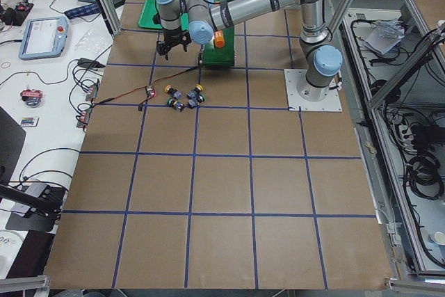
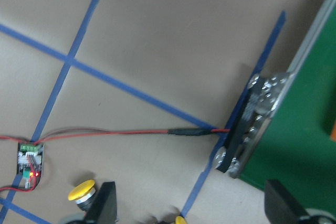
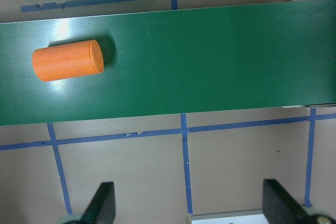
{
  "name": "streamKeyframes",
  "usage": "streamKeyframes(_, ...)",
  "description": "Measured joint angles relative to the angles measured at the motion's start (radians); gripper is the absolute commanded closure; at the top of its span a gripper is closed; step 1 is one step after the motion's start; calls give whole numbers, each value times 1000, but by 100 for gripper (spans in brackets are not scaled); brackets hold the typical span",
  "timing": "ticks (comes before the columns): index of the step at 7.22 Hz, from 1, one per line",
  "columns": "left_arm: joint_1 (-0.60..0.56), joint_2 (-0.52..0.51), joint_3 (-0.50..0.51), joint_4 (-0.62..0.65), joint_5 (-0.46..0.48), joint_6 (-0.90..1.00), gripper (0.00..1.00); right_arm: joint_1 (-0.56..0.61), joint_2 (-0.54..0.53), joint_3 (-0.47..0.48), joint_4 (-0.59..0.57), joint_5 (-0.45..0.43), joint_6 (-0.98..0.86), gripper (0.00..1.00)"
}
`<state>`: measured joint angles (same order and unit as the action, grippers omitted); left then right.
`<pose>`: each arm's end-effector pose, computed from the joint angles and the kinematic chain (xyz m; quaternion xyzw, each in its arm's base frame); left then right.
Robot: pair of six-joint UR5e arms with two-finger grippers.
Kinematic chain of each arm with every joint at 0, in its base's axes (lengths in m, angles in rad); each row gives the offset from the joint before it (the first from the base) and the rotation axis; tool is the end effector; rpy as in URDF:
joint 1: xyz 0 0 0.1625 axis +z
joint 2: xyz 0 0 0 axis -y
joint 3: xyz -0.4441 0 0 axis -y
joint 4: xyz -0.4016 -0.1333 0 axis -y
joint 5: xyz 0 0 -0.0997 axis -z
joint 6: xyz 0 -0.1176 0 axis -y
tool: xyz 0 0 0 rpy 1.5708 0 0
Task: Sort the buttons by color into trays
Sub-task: 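Lower the left gripper onto a green-capped button and grasp it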
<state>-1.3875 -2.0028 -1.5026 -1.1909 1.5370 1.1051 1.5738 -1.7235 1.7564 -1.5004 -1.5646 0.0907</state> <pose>-0.0142 -0.6768 0.3070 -0.4448 -0.8954 0.0166 0.0087 0.1353 -0.4205 0.4610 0.0439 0.9977 0.0517 0.0007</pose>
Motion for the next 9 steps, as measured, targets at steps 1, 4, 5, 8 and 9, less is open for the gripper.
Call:
streamKeyframes(1, 39, -46, 37, 1, 6, -3, 0, 0, 0, 0, 0, -4, 0, 0)
streamKeyframes(4, 101, -153, 105, 13, 87, -4, 0, 0, -1, 0, 0, -6, -1, 0)
streamKeyframes(5, 123, -176, 104, 19, 96, -6, 0, 0, -1, 0, 1, -7, -1, 0)
streamKeyframes(8, 145, -196, 47, 16, 101, -98, 0, 0, -1, 0, 0, -5, 0, 0)
streamKeyframes(9, 156, -199, 29, 23, 100, -131, 0, 0, -1, 0, 0, -6, 0, 0)
